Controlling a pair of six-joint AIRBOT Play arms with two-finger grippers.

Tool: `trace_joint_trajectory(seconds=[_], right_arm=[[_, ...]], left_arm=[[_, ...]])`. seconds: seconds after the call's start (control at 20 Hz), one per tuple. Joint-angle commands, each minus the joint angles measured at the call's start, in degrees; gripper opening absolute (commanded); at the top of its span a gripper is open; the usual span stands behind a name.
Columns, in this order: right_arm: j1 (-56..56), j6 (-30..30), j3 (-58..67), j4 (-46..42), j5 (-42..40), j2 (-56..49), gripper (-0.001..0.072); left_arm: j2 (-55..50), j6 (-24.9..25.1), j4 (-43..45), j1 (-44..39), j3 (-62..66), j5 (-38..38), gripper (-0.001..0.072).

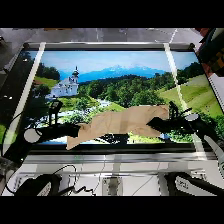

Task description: Fold the clothes and pants, and hang the long-sleeved shirts on hangers.

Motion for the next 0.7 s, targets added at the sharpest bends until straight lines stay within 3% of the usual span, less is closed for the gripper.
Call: trace_joint_trajectory(seconds=[0.0,0.15,0.3,0.5,0.65], right_arm=[[0.0,-4.9,0.1,4.8,-3.0,-1.4,0.0377],[0.0,-9.4,1.6,9.1,-3.4,-1.2,0.026],[0.0,-9.6,4.0,9.4,0.2,-1.2,0.0014],[0.0,-9.6,6.9,9.5,9.9,0.1,0.0014],[0.0,-9.5,9.7,12.6,10.8,3.7,0.0014]], left_arm=[[0.0,0.0,0.0,0.0,0.0,0.0,0.0017],[0.0,0.0,0.0,0.0,0.0,0.5,0.0017],[0.0,0.0,0.0,0.0,0.0,2.6,0.0017],[0.0,0.0,0.0,0.0,0.0,5.6,0.0017],[0.0,0.0,0.3,0.0,0.0,8.1,0.0017]])
